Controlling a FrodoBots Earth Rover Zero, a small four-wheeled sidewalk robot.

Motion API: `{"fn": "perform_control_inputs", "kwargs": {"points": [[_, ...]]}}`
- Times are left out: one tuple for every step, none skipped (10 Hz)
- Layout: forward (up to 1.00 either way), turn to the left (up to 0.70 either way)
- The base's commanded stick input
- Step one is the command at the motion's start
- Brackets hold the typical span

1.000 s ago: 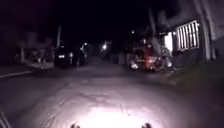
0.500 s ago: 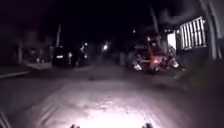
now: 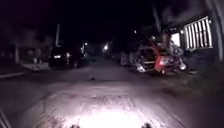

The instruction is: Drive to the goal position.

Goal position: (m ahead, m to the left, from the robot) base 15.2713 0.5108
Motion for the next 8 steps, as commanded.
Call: {"fn": "perform_control_inputs", "kwargs": {"points": [[0.85,0.00],[0.85,0.00],[0.85,0.00],[0.85,0.00],[0.85,0.00],[0.85,0.00],[0.85,0.00],[0.85,0.00]]}}
